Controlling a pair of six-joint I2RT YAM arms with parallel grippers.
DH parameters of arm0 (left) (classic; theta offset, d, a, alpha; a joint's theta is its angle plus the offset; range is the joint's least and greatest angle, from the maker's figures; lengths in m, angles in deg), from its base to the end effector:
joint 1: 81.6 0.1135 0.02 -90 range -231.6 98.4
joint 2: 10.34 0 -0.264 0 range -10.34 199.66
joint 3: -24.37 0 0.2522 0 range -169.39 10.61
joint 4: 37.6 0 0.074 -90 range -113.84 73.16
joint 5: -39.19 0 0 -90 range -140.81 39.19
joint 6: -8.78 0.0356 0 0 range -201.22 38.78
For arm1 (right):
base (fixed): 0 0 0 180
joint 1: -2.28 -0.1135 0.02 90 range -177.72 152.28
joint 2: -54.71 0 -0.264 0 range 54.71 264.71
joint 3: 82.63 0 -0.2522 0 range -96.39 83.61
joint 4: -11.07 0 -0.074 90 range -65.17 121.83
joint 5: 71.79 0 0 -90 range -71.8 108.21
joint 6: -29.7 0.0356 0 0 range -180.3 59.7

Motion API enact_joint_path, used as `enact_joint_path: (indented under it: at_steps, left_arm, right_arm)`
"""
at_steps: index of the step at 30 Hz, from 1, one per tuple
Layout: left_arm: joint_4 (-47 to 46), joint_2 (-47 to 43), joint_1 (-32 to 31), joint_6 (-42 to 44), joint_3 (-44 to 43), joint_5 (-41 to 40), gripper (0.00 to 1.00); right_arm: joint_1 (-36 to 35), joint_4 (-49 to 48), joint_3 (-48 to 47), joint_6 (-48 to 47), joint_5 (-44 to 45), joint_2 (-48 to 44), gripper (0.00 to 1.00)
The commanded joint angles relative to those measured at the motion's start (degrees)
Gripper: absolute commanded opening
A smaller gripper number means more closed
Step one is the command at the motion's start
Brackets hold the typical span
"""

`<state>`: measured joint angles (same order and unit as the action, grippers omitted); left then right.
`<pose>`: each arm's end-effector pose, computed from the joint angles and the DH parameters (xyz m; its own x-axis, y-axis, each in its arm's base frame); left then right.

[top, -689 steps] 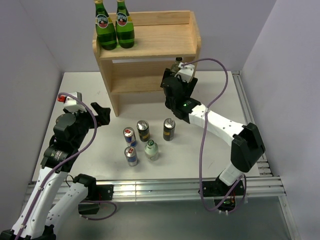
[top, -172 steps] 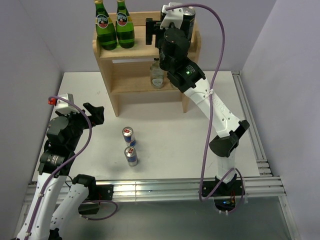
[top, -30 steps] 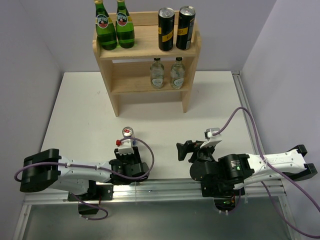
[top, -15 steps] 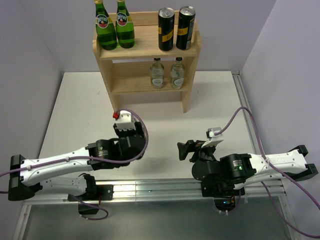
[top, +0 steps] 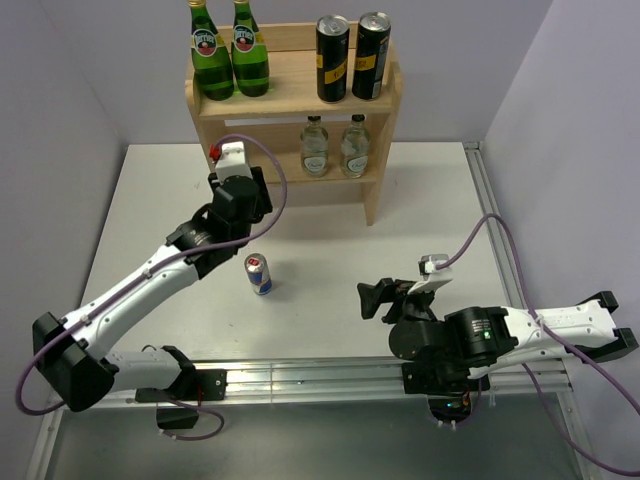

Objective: Place and organize the beverage onto the shelf

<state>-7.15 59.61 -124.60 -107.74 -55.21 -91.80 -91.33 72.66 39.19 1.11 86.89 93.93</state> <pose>0.2152 -0.1687 0.3678 -0.2622 -0.2163 -0.9404 -0.0567 0.9763 -0.2087 0.0257 0.1198 0.3035 -0.3361 0.2571 -0.9061 -0.2317 0.9099 0.3441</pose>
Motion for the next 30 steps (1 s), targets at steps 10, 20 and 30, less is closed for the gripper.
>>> enact_joint_path:
  at_steps: [10,20,30]
  left_arm:
    - [-12.73,5.54,9.16,7.27,-6.07,5.84,0.0]
    - [-16.16,8.18,10.31,9.38,-5.99,3.64,0.0]
    - [-23.81,13.09,11.01,11.49,-6.16,1.27,0.0]
  right_arm:
    - [-0.35,4.55,1.53,5.3,4.09,-2.66,0.97]
    - [-0.27,3.41,2.41,5.48,4.26,-2.22,0.97]
    - [-0.35,3.67,4.08,6.8,3.74,-2.75,0.97]
